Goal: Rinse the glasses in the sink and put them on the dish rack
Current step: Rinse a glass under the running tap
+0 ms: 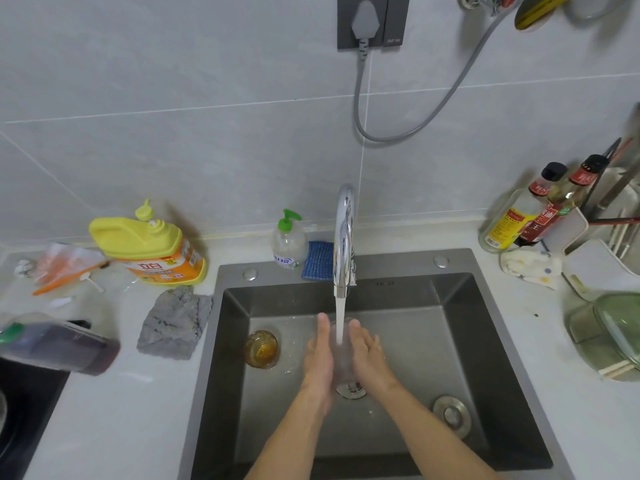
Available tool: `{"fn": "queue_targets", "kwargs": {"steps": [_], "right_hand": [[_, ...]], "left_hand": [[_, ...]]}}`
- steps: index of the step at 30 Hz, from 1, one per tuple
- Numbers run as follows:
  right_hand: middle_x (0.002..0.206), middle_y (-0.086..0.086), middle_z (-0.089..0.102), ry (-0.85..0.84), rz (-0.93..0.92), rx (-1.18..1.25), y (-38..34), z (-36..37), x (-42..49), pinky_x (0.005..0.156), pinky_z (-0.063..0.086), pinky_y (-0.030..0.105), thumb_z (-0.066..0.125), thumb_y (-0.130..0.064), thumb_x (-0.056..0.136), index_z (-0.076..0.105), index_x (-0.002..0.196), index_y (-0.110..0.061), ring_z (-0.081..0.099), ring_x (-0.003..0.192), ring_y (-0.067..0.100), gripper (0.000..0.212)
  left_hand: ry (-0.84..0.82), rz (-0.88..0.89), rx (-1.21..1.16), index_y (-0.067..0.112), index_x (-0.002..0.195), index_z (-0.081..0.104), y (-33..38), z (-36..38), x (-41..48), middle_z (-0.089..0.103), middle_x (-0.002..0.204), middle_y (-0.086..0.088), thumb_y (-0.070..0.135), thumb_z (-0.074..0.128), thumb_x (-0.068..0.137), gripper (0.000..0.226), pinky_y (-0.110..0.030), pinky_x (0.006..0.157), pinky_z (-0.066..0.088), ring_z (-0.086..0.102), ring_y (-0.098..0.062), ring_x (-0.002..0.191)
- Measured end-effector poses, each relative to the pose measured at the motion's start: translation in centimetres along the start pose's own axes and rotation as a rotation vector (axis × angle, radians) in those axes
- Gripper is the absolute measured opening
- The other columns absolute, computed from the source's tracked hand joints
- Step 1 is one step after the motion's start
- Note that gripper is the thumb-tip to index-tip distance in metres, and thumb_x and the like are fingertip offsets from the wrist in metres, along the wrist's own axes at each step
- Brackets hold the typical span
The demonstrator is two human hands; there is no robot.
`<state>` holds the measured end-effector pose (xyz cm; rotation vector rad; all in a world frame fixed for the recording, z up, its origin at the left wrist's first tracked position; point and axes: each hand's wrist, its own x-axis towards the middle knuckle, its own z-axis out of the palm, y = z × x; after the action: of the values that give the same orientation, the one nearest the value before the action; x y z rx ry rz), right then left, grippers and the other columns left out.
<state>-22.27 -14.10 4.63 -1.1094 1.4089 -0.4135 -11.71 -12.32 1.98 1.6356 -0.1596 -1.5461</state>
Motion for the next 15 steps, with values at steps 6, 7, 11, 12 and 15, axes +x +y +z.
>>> {"fn": "queue_targets", "kwargs": {"steps": [6, 7, 11, 12, 15], "right_hand": [[0.142, -0.009, 0.060, -0.054, -0.010, 0.281, 1.2, -0.1, -0.2, 0.088, 0.050, 0.023, 0.064, -0.038, 0.099, 0.040, 0.151, -0.048, 0.061, 0.105, 0.006, 0.058], [0.142, -0.009, 0.061, -0.034, -0.042, 0.288, 1.2, 0.0, -0.3, 0.084, 0.050, 0.022, 0.065, -0.034, 0.099, 0.043, 0.148, -0.052, 0.061, 0.104, 0.005, 0.056], [0.152, -0.011, 0.052, 0.007, -0.096, 0.295, -0.1, 0.0, -0.4, 0.111, 0.040, 0.025, 0.056, -0.028, 0.105, 0.049, 0.146, -0.047, 0.050, 0.135, 0.007, 0.046], [0.154, -0.012, 0.050, 0.007, -0.108, 0.291, -0.6, -0.2, -0.6, 0.111, 0.035, 0.021, 0.050, -0.029, 0.107, 0.050, 0.147, -0.042, 0.046, 0.137, 0.004, 0.042], [0.153, -0.017, 0.047, -0.011, -0.157, 0.311, -0.8, -0.9, -1.0, 0.113, 0.031, 0.019, 0.055, -0.031, 0.105, 0.052, 0.141, -0.044, 0.040, 0.142, 0.003, 0.038]], "left_hand": [[-0.054, -0.238, -0.277, 0.010, 0.124, 0.072, 2.4, 0.8, -2.3, 0.077, 0.116, -0.020, 0.092, 0.044, 0.079, 0.097, -0.054, 0.107, 0.051, 0.072, -0.036, 0.112], [-0.078, -0.254, -0.314, 0.009, 0.120, 0.075, 2.7, 1.2, -2.7, 0.077, 0.114, -0.020, 0.090, 0.046, 0.080, 0.094, -0.053, 0.108, 0.049, 0.071, -0.034, 0.111], [-0.106, -0.211, -0.374, 0.014, 0.111, 0.077, 3.4, 2.6, -3.7, 0.081, 0.098, -0.012, 0.059, 0.065, 0.091, 0.051, -0.044, 0.106, 0.046, 0.069, -0.025, 0.104], [-0.112, -0.215, -0.388, 0.013, 0.110, 0.076, 3.4, 2.8, -3.7, 0.081, 0.097, -0.013, 0.055, 0.065, 0.095, 0.046, -0.044, 0.106, 0.046, 0.070, -0.026, 0.103], [-0.117, -0.273, -0.481, 0.006, 0.108, 0.075, 4.2, 2.7, -3.6, 0.079, 0.096, -0.017, 0.056, 0.062, 0.096, 0.053, -0.046, 0.104, 0.049, 0.070, -0.032, 0.098]]}}
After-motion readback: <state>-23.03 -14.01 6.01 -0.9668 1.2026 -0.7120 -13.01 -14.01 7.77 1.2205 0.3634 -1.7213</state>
